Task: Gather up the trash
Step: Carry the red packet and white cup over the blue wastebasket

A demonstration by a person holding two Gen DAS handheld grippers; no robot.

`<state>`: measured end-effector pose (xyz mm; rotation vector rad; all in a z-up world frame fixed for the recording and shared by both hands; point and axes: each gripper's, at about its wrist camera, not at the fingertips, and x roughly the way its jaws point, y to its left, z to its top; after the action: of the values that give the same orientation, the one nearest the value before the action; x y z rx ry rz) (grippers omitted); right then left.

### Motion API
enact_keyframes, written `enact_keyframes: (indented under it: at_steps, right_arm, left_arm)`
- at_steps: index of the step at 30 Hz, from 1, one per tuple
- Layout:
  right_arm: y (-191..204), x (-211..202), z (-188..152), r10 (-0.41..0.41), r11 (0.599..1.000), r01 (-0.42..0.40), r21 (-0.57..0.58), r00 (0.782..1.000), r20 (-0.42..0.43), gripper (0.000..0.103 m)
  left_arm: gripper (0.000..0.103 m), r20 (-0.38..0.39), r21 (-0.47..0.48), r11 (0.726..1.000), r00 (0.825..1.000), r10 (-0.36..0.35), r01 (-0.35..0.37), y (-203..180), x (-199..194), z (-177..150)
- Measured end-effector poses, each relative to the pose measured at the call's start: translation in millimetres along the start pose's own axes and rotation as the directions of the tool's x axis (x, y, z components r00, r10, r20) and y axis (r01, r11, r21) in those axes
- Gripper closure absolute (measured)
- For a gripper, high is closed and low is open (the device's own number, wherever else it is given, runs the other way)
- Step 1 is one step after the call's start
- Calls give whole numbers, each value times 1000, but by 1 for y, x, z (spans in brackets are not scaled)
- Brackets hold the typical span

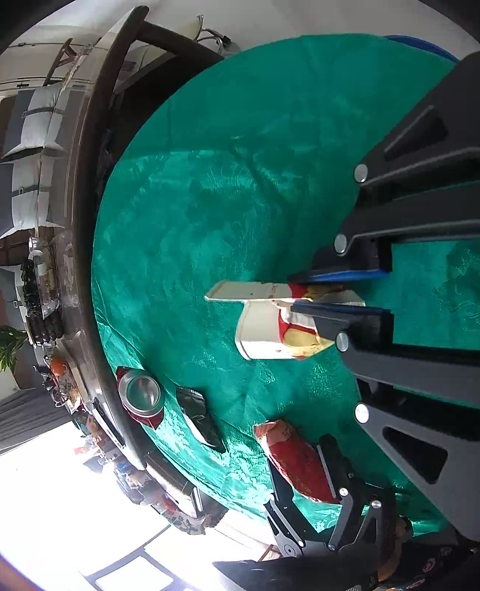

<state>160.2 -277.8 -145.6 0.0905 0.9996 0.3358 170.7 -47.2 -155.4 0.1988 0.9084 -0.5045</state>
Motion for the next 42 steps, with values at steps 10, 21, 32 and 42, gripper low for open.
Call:
enact_keyframes:
  at_steps: [10, 21, 32, 42]
  right_arm:
    - [-7, -48, -34, -11, 999, 7, 53, 997, 75, 94]
    - [-43, -87, -71, -73, 990, 61, 124, 993, 93, 94]
    - [-139, -151, -115, -245, 935, 206, 288, 963, 108, 94]
    - [-236, -159, -152, -398, 842, 381, 381, 917, -37, 94]
  left_arm:
    - [87, 0, -62, 992, 994, -112, 112, -13, -13, -4]
    - [88, -17, -21, 972, 972, -235, 234, -89, -19, 4]
    - [87, -63, 98, 925, 930, -362, 366, -214, 0, 51]
    - [87, -147, 110, 901, 904, -402, 419, -314, 51, 84]
